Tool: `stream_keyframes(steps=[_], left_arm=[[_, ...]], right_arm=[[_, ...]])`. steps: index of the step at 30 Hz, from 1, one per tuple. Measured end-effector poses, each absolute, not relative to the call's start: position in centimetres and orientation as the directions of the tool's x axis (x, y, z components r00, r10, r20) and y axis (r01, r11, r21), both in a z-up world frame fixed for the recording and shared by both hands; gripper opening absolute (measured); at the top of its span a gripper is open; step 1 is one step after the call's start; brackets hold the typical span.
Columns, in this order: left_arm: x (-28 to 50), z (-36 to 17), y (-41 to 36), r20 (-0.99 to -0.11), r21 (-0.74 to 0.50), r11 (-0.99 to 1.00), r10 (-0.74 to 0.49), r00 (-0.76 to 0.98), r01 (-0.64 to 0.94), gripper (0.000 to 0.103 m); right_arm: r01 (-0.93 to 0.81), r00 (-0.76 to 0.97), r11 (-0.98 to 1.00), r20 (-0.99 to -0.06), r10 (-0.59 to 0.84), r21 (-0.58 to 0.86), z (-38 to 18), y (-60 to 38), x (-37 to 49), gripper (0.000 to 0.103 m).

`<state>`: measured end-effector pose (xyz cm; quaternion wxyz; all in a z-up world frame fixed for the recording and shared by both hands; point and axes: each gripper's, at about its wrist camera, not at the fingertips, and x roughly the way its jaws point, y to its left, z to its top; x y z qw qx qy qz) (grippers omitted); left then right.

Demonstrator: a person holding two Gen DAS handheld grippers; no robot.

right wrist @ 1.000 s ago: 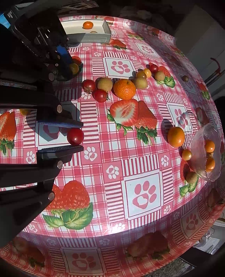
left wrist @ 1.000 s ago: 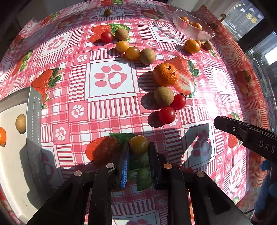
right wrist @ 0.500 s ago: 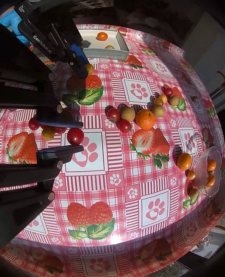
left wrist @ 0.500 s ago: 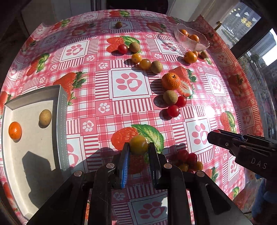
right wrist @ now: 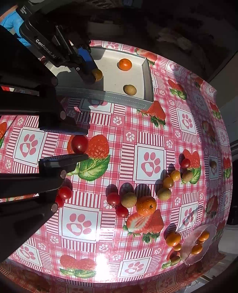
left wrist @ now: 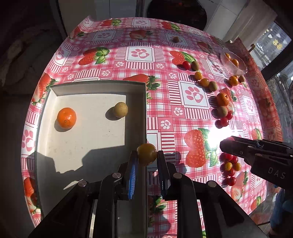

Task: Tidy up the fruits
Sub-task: 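Carry both cherry tomatoes with both tools over the white tray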

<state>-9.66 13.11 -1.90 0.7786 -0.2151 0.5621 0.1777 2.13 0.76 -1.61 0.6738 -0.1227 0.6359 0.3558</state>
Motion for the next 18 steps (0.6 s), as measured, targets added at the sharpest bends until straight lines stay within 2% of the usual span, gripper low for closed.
stream_keyframes(steps=[9, 18], left_arm=[[-14.2, -3.1, 18.8, -0.958, -0.091, 0.775, 0.102, 0.266, -0.626, 0.023], [-16.2, -5.0, 22.1, -0.968, -0.05, 0.743, 0.129, 0.216, -0.667, 0.023]], right_arm=[[-0.721, -0.132, 0.619, -0.938, 0.32, 0.312, -2.1, 8.0, -2.5, 0.022], [-0.764, -0.18, 0.562, -0.942, 0.283, 0.315, -3.9, 13.7, -4.9, 0.022]])
